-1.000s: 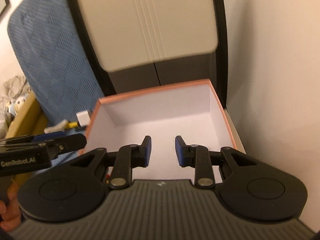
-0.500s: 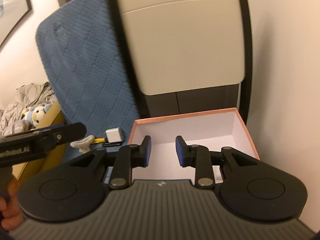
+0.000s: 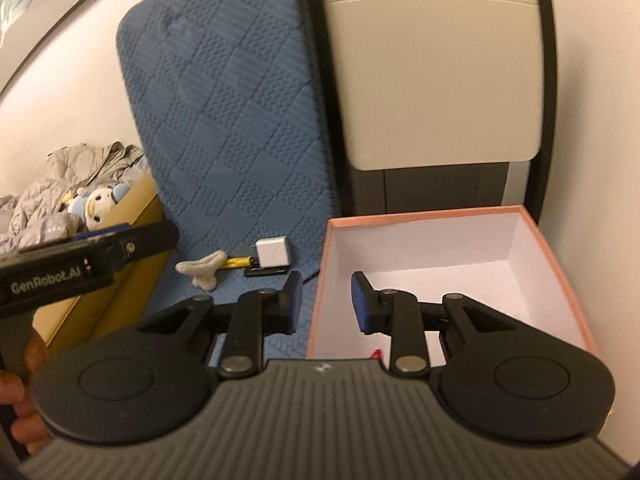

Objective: Organize rigid objects
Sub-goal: 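Withdraw both tools from the box back toward the seat objects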

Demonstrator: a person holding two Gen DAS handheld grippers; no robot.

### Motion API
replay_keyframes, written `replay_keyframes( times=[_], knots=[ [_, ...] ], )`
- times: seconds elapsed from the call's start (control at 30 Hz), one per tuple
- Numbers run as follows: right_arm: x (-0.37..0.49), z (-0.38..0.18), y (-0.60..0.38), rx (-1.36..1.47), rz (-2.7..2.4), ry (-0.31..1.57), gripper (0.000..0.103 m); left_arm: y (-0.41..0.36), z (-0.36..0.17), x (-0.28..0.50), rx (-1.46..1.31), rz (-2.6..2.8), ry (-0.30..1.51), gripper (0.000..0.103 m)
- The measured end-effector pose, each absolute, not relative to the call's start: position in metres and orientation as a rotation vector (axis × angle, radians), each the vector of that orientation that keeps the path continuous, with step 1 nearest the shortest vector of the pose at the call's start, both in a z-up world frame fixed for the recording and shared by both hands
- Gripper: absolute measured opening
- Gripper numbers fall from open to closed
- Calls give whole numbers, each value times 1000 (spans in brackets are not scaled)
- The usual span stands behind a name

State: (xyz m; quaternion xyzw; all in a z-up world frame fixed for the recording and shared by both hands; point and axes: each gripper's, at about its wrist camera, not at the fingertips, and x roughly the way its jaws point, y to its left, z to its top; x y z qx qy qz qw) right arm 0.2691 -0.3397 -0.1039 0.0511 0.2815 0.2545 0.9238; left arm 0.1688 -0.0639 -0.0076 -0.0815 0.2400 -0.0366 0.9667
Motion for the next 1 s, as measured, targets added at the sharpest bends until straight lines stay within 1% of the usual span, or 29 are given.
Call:
replay_keyframes(
  times=[0.47, 0.67, 1.0],
  knots=[
    [251, -139, -278, 83, 560, 622, 31, 5, -51, 144, -221, 4, 474, 67],
    [246, -155, -260, 52, 567, 632, 31, 14, -78, 135, -188, 15, 463, 67],
    [236, -183, -243, 46, 572, 637, 31, 26, -118, 134, -204, 9, 522, 67]
  ],
)
